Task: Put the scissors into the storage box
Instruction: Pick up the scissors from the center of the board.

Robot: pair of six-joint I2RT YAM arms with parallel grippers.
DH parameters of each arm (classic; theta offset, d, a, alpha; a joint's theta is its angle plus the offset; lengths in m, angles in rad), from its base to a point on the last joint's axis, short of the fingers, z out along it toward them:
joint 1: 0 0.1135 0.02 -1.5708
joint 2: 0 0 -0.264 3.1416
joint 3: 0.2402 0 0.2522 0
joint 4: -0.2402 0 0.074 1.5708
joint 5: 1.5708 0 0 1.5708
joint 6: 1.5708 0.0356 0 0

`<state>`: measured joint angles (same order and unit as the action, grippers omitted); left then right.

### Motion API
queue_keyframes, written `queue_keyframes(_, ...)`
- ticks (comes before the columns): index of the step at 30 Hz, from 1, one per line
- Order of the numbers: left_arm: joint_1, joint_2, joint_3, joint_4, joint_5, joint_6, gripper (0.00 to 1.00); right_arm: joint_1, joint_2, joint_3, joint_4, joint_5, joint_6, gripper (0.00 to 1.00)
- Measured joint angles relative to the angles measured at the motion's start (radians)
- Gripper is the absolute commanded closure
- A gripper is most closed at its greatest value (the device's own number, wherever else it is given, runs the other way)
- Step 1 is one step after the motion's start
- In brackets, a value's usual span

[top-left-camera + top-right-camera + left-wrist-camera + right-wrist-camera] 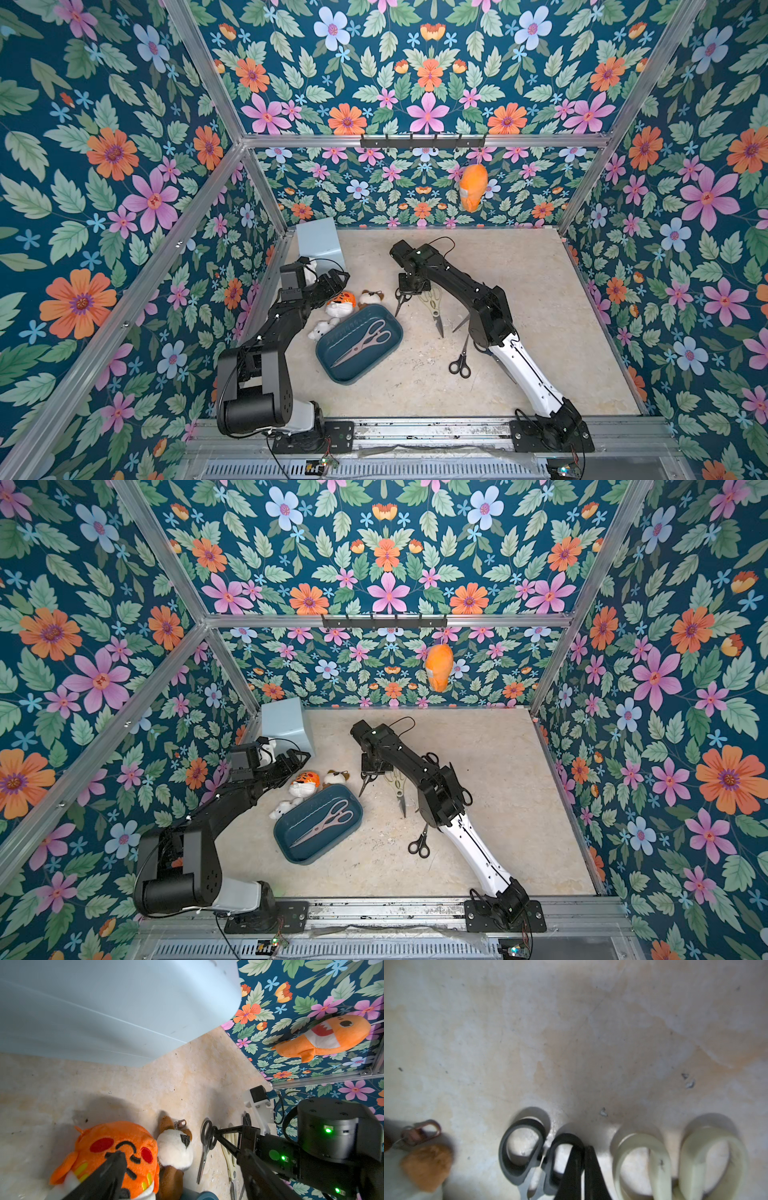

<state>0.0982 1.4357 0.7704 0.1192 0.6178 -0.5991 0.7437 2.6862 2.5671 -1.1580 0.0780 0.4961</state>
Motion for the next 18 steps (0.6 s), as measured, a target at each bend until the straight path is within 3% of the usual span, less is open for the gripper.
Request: queue_keyframes(18,0.000,0.000,0.000,0.000,0.000,0.000,0.09,-0.028,-0.085,-0.008,-0.048,0.030,-0.023,1.00)
